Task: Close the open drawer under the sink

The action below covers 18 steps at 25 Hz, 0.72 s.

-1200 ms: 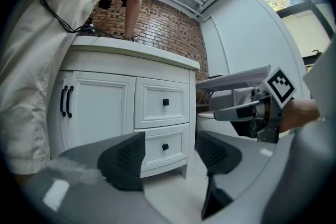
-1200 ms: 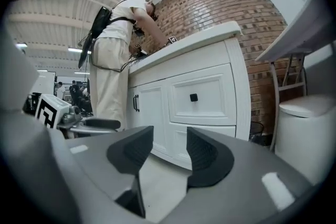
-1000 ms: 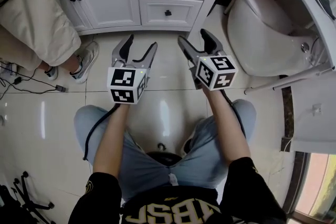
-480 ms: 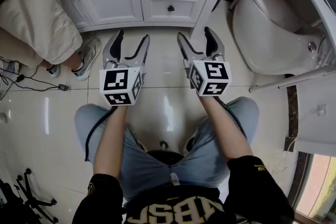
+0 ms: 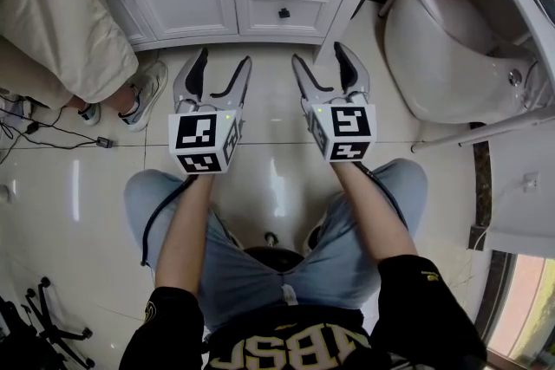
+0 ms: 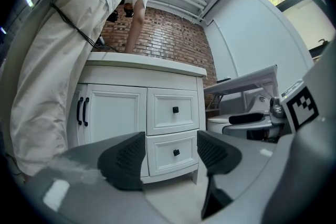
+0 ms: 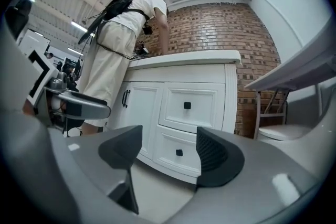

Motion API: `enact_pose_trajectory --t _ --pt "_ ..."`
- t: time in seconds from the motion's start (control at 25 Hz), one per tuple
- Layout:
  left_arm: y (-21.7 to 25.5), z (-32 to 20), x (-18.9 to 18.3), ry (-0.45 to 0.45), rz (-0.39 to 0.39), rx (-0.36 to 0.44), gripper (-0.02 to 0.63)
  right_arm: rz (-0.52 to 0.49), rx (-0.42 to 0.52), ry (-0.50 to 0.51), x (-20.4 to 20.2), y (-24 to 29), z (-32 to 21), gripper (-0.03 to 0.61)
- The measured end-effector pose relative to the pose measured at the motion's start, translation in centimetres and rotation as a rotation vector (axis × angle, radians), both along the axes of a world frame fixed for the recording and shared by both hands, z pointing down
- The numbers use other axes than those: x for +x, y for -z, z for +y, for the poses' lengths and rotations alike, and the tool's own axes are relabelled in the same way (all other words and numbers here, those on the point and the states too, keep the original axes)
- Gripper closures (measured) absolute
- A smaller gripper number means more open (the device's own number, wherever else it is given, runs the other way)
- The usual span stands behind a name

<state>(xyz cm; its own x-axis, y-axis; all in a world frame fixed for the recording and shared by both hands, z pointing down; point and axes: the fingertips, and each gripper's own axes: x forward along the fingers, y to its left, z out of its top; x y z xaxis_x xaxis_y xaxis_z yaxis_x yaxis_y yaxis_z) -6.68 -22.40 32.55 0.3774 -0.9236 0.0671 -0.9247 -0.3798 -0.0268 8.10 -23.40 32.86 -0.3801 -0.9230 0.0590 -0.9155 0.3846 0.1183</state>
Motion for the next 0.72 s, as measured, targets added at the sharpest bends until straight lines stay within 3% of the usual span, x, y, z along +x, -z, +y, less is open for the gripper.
enact_pose_trajectory --t 0.24,0.72 --pt "-0.05 0.18 -0.25 0.004 -0.002 0.000 0.305 -0.058 -0.056 -0.028 0.81 -1.12 -0.42 0.250" --pt "-0.02 0.19 -0.01 -0.003 -0.020 0.007 0.305 -0.056 -0.035 -0.042 0.85 -0.45 -0.46 0.253"
